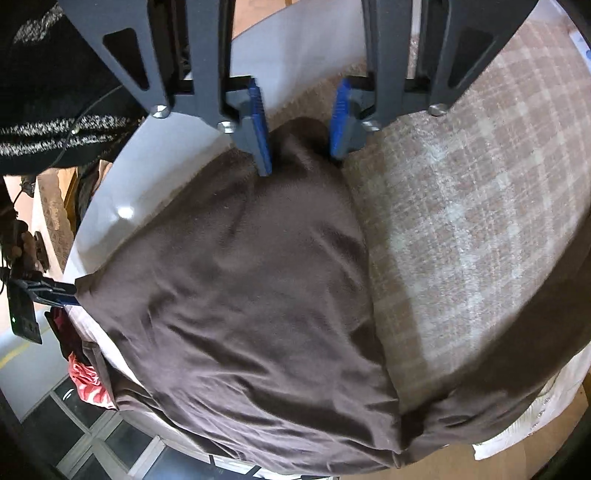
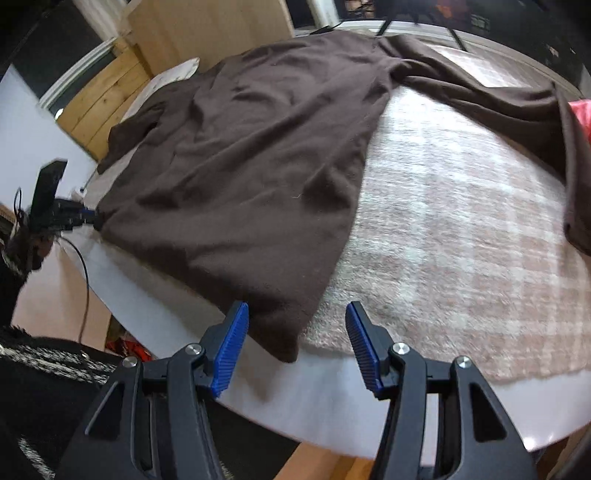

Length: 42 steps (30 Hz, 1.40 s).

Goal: Fold clothes
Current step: 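Grasp the brown garment hem with the left gripper while the right gripper grasps another hem point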

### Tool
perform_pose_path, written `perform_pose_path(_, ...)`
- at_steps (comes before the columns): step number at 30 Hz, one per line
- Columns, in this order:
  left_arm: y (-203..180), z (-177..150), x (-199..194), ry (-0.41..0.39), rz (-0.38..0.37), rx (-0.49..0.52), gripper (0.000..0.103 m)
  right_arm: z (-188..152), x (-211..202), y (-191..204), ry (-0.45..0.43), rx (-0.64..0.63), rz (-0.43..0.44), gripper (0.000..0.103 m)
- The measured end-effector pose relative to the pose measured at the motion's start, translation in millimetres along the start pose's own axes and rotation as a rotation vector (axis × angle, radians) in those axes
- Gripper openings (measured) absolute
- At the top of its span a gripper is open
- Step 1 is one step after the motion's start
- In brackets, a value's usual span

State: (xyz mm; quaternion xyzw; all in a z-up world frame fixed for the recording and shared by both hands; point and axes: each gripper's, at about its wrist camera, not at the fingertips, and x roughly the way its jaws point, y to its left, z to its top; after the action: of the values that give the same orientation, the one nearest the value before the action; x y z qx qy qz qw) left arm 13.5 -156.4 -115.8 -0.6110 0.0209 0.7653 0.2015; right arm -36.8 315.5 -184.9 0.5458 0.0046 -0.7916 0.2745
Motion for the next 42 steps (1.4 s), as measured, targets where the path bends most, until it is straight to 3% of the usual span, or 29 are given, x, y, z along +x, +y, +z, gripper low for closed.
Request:
perform_pose_path(1,0.5,1.2,-1.1,-0.003,-0.009,-0.003,0.012,1.3,3.2,2.2,0.002,-0.012,0.019,0.042)
perform_pose_path(2,0.6,2.6,-3.3,-0.009,-0.02,-0.007,0.007,3.0,5.9,4.7,0.008,-0.027,0.031,0.014)
perform_pose_path(3,0.1,4.0,-6.8,-0.019,-0.026,-0.009,0.005,5.9,5.2,7.9,0.015,-0.043,0.028,0.008)
perform_pose_path(5,-4.0,7.8,-19.9,-0.042,-0.027,0.005,0.005,13.6,-7.8,14.6,-0.002,-0.065,0.022,0.008)
perform_pose_path(11,-13.6,14.0,-105.4,-0.161,-0.045,0.019,0.004,38.5,-111.2,17.2,-0.165,-0.009,0.164,0.007)
perform_pose_path(13,-13.8,15.1,-129.3,-0.183,-0.031,0.026,0.004,44.0,-117.7,2.3,-0.163,0.073,0.192,0.007)
perform_pose_path(14,-11.1,18.2,-131.2,-0.176,-0.015,0.027,0.005,45.2,-108.0,-5.6,-0.127,0.104,0.152,0.011)
perform_pose_path(16,1.1,26.6,-113.8,-0.119,0.013,0.012,0.013,41.6,-76.0,-18.8,-0.01,0.128,0.001,0.022)
perform_pose_path(17,7.6,26.4,-94.5,-0.068,0.043,0.003,0.019,38.4,-57.2,-24.9,0.06,0.132,-0.09,0.022)
perform_pose_path(18,13.9,23.6,-77.1,-0.019,0.083,0.0,0.017,34.5,-43.3,-29.8,0.11,0.137,-0.143,0.022)
perform_pose_path(21,30.8,15.0,-31.1,0.109,0.183,-0.011,0.017,19.3,-30.2,-38.5,0.143,0.168,-0.098,0.023)
perform_pose_path(25,33.0,6.4,-39.6,0.039,0.076,-0.058,0.023,14.5,-28.7,-46.6,0.078,0.229,-0.004,0.04)
perform_pose_path(27,31.3,5.8,-32.9,0.043,0.028,-0.058,0.029,13.0,-20.2,-46.9,0.083,0.235,0.023,0.04)
perform_pose_path(32,21.6,2.2,-3.0,0.102,-0.005,-0.023,0.03,6.7,-4.1,-39.1,0.112,0.188,0.044,0.04)
perform_pose_path(37,16.0,8.9,5.7,0.059,-0.042,-0.016,0.03,10.4,4.4,-26.1,0.082,0.139,0.048,0.041)
perform_pose_path(38,13.2,11.3,7.4,0.051,-0.041,-0.001,0.029,11.4,6.3,-23.1,0.078,0.124,0.053,0.041)
perform_pose_path(40,5.9,14.7,8.7,0.052,-0.05,0.036,0.014,14.3,8.4,-17.9,0.084,0.093,0.058,0.038)
perform_pose_path(41,-0.8,14.6,6.8,0.06,-0.056,0.056,0.006,16.4,9.3,-16.4,0.093,0.087,0.055,0.014)
perform_pose_path(42,-5.0,14.3,3.4,0.066,-0.062,0.066,0.006,18.4,8.5,-17.6,0.108,0.101,0.068,0.006)
